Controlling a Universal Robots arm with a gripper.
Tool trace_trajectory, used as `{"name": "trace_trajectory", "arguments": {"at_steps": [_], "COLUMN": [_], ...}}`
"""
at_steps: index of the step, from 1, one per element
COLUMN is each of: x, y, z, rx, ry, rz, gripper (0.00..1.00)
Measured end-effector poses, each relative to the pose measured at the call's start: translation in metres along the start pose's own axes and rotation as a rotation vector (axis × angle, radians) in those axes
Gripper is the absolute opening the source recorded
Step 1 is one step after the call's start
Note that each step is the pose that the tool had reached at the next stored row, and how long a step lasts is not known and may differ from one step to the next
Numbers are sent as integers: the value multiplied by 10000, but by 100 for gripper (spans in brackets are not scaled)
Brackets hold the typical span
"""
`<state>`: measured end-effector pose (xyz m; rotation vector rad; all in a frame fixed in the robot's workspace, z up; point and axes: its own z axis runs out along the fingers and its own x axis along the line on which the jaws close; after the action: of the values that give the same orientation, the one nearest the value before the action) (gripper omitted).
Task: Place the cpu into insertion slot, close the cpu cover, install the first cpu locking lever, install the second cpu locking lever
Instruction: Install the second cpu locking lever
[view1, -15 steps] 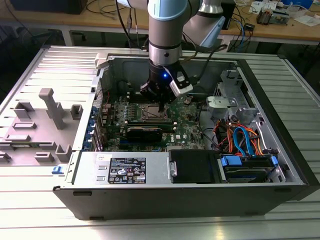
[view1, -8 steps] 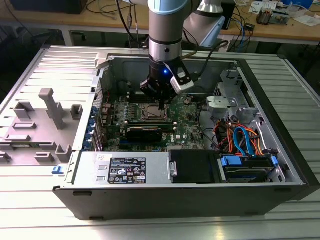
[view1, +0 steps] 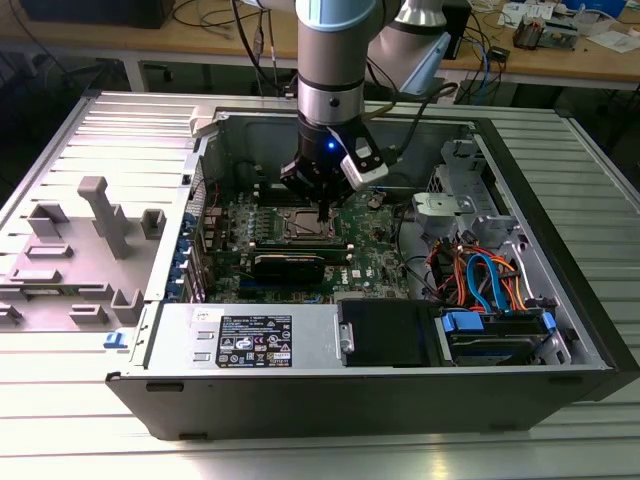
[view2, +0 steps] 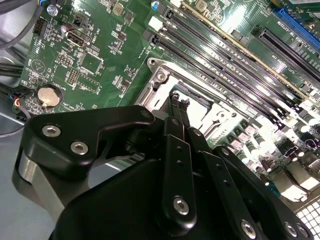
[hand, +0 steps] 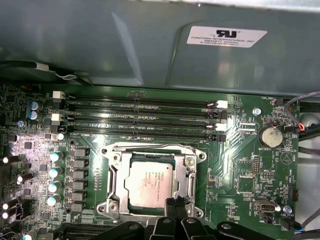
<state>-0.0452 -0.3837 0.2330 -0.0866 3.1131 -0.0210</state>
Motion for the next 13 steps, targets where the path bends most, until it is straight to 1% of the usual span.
{"name": "trace_trajectory", "arguments": {"at_steps": [4, 6, 13], "x": [1, 3, 3], "y": [-12, -47, -53], "z": [0, 0, 1], "rx": [0, 1, 0], "ry": [0, 0, 0], "rz": [0, 0, 0], "gripper": [11, 11, 11]}}
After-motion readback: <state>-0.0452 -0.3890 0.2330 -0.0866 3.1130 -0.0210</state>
